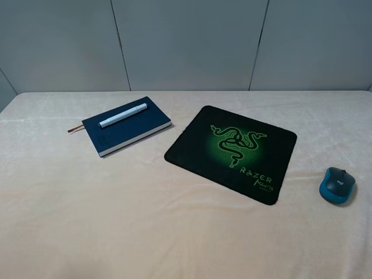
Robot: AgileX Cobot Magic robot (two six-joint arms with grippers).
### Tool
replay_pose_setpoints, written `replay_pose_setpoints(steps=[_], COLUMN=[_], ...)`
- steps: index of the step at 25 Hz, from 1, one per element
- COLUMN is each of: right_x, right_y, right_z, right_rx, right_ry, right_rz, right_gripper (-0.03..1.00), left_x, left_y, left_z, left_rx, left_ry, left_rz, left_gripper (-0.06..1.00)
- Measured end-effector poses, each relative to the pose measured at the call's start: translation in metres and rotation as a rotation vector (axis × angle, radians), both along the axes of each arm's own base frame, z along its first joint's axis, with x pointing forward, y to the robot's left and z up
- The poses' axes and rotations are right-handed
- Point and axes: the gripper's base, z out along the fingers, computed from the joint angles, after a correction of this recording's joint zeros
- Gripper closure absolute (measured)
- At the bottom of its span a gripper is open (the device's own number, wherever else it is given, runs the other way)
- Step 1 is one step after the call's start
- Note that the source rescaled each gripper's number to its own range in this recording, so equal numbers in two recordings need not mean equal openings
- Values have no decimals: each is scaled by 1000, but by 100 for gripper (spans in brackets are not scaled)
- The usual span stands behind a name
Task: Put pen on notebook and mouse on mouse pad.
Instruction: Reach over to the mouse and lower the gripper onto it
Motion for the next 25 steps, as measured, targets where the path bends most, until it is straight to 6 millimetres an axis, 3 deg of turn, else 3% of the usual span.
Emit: replay_pose_setpoints(steps=[6,11,25], right_x=[0,0,0], right_y=[0,0,0], right_z=[0,0,0], right_rx=[0,0,0], right_ry=[0,0,0], right_rz=[0,0,0], right_gripper=[-3,-3,-3], left_x=[-51,-73,-74], left_y=[18,26,28], left_z=[-35,-60,-68], left_rx=[-63,-151,-209], left_ry=[-143,-226,-313], left_rz=[-1,55,99], left_gripper=[-2,-2,-2])
